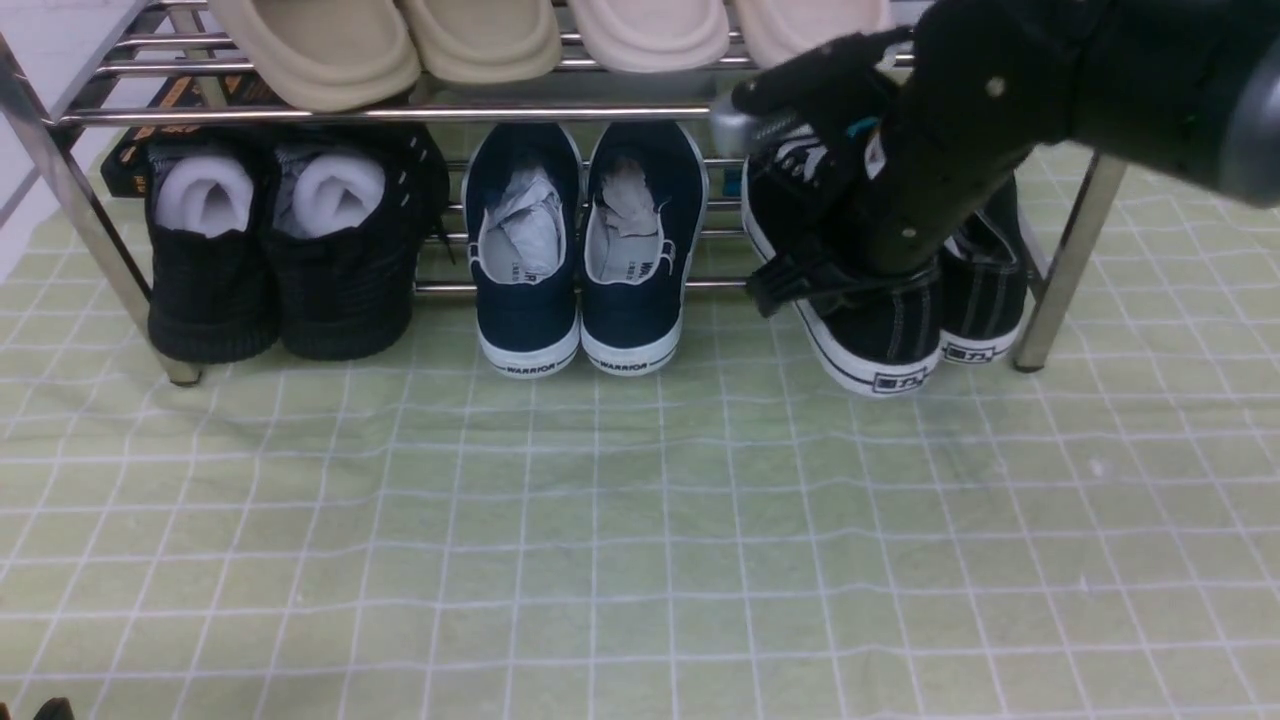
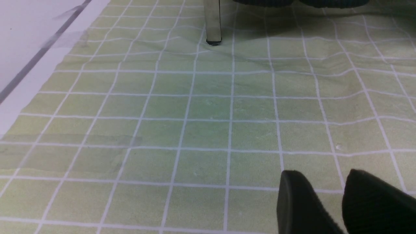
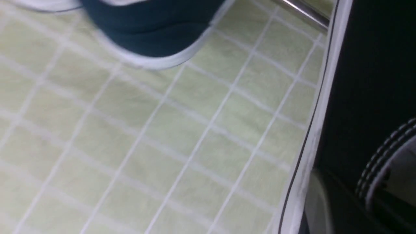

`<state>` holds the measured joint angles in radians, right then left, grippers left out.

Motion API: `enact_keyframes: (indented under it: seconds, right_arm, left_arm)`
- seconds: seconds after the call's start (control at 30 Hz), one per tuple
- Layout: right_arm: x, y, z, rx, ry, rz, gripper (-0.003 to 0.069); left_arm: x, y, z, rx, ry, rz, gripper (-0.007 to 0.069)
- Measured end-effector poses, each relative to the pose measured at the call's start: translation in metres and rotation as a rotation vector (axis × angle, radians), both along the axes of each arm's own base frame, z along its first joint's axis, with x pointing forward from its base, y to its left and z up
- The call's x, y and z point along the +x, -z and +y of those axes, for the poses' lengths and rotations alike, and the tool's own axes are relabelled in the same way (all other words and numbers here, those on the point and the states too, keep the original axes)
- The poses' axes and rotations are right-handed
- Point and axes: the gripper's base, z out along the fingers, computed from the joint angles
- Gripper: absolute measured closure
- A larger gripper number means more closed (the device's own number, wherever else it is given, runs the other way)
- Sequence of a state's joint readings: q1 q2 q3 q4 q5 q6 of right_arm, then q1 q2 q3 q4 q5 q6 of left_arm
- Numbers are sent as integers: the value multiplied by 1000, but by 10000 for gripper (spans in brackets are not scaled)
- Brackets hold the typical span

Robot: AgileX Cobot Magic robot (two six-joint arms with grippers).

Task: Take the shoes off the shelf with your hand from the green coffee tablecloth.

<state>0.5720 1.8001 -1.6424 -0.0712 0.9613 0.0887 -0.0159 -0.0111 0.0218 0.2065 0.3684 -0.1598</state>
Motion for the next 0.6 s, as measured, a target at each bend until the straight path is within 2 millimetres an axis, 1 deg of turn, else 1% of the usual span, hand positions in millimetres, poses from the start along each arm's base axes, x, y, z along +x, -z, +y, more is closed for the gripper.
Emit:
enact_keyframes:
  seconds: [0.17, 0.2, 0.23, 0.27, 0.33, 0.37, 0.43, 0.47, 0.6]
  right_arm:
    - [-34, -32, -10, 14, -8, 84, 657]
    - [-42, -36, -13, 16, -8, 120, 657]
    - [-44, -37, -14, 11, -9, 135, 657]
    - [-54, -43, -17, 22, -14, 182, 656]
    - [-63, -48, -19, 52, -16, 206, 655]
    - [-64, -49, -18, 59, -16, 210, 655]
    - [-77, -50, -21, 73, -16, 223, 653]
    - [-78, -48, -21, 70, -16, 228, 653]
    - [-111, -32, -15, 59, -10, 297, 653]
  left_arm:
    - [0, 0, 0, 0, 0, 0, 384]
    - [0, 0, 0, 0, 0, 0, 384]
    - [0, 0, 0, 0, 0, 0, 384]
    - [0, 0, 0, 0, 0, 0, 384]
    - [0, 0, 0, 0, 0, 0, 384]
    - [0, 0, 0, 0, 0, 0, 384]
    - [0, 0, 0, 0, 0, 0, 384]
    - [0, 0, 0, 0, 0, 0, 384]
    - [0, 0, 0, 1, 0, 0, 384]
